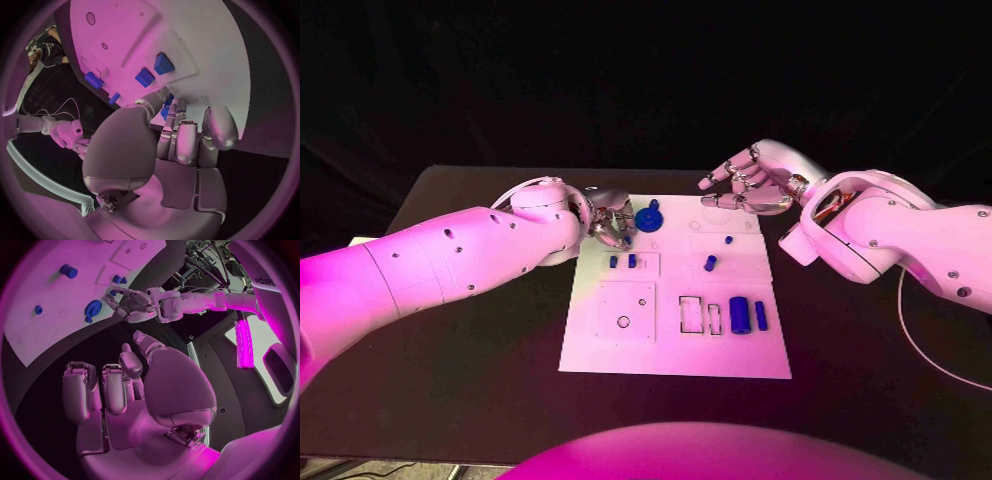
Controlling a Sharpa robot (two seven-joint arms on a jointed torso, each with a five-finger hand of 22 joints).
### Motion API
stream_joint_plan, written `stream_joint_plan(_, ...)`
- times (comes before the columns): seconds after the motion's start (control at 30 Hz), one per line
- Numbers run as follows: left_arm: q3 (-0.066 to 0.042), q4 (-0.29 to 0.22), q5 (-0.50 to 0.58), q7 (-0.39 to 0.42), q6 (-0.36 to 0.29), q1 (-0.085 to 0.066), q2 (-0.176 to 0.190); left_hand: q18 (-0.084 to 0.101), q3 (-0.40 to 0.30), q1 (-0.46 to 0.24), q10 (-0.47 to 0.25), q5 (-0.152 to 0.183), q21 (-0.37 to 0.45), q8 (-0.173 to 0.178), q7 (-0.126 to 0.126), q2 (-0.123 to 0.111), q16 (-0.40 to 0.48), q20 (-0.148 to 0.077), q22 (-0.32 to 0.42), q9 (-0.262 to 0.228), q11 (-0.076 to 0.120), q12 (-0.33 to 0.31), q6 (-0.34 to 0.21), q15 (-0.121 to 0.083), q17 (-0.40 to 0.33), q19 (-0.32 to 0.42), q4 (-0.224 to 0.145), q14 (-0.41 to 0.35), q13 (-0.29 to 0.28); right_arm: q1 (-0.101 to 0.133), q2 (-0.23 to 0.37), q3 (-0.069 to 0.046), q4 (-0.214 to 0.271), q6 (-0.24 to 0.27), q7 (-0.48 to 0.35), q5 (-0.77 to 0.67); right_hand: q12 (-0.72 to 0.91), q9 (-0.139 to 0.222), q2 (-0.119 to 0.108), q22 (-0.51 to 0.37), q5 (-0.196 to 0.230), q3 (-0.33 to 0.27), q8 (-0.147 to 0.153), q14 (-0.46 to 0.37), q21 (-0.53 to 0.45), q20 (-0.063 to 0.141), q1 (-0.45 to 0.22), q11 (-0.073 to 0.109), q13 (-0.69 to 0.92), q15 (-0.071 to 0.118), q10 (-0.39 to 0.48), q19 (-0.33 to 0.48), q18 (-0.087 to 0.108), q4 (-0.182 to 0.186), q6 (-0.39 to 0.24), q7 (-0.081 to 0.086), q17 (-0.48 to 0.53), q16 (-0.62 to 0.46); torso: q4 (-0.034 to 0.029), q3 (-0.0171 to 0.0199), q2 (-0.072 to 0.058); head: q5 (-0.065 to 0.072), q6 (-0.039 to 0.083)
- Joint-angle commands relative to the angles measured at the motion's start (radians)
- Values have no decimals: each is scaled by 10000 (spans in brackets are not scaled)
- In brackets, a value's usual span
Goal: Assemble the parts on the task board
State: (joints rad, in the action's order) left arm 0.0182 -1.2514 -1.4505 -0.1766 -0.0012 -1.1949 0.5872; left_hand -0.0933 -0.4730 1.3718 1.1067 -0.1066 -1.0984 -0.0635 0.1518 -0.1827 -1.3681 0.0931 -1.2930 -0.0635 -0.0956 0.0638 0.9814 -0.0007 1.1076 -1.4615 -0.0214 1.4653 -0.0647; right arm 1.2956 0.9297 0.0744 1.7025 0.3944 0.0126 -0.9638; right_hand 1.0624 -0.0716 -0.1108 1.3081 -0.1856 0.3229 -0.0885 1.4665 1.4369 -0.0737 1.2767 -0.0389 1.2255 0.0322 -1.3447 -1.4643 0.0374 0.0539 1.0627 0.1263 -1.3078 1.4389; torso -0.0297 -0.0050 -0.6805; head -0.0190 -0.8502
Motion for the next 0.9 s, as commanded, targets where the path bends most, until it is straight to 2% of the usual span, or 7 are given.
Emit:
stream_joint_plan(0.03,2,-3,98,-86,-58,4,5,7,108,-32,-275,-42,115,11,33,-40,34,79,63,-8,-61,-24,-101,102,-21,6,-18,206,15,-7,-4,-1,-17,-108,-70,-23,-11,11,75,408,-63,12,-14,664,-31,24,45,-11,-7,21,65,75,144,46,21,26,-850,-40,1,-4,-2,-7,4)
stream_joint_plan(0.5,-4,-218,333,-135,-209,3,322,-45,443,25,-723,-81,361,-13,100,8,52,158,195,-21,-133,-2,-209,161,-165,45,-99,173,11,-7,-11,-1,-259,-283,98,-97,-273,12,85,307,-97,-4,-8,655,-97,22,86,-11,-190,20,206,128,168,48,9,26,-811,-73,1,-13,10,-19,24)
stream_joint_plan(0.6,-49,-431,693,-147,-300,4,590,-58,483,48,-722,-83,431,-33,97,24,44,164,234,-30,-132,20,-166,165,-159,59,-116,173,3,-7,6,-1,-414,-435,212,-487,-3911,24,111,-762,-123,117,46,425,-821,-10,229,-58,-2660,-28,2245,718,406,68,-115,88,-144,-655,9,-21,-9,12,64)
stream_joint_plan(0.63,-72,-496,864,-143,-337,4,688,-61,494,60,-708,-85,441,-39,99,36,43,166,239,-32,-130,33,-152,164,-161,61,-124,172,-2,-7,12,-1,-471,-467,270,-659,-4566,21,109,-1048,-127,207,50,337,-1033,-23,281,-81,-3159,-52,2597,883,469,87,-138,105,72,-856,-5,-21,-8,51,63)
stream_joint_plan(0.77,-140,-675,2157,16,-696,1,1092,-75,510,98,-523,-129,504,-58,124,127,42,169,272,-39,-114,144,-82,153,-192,72,-140,164,-31,-8,12,-1,-781,-549,616,-1492,-6473,-1,50,-1377,-10,672,18,193,-1317,-84,595,-224,-4930,-124,3071,1034,529,31,-148,177,594,-1341,-18,-23,19,62,51)
stream_joint_plan(0.8,-150,-700,2692,134,-901,0,1192,-105,473,126,-422,-155,662,-77,130,180,93,168,361,-45,-108,196,-27,147,-310,112,-150,131,-40,-8,8,-1,-874,-594,729,-1815,-7177,1,-42,-1432,66,819,18,193,-1375,-129,627,-324,-5786,-220,2791,1032,543,19,-176,229,703,-1444,-21,-16,19,62,59)
stream_joint_plan(0.9,-167,-758,5370,1200,-1898,-3,1511,-227,207,213,88,-164,1353,-239,205,392,374,160,747,-91,-93,451,346,125,-864,325,-167,-74,-88,-18,-58,-1,-1193,-918,1182,-3318,-8230,-22,-104,-1479,114,1110,-48,222,-1427,-204,845,-368,-6989,-247,2713,1000,543,-131,-51,248,820,-1549,-33,-8,18,63,116)
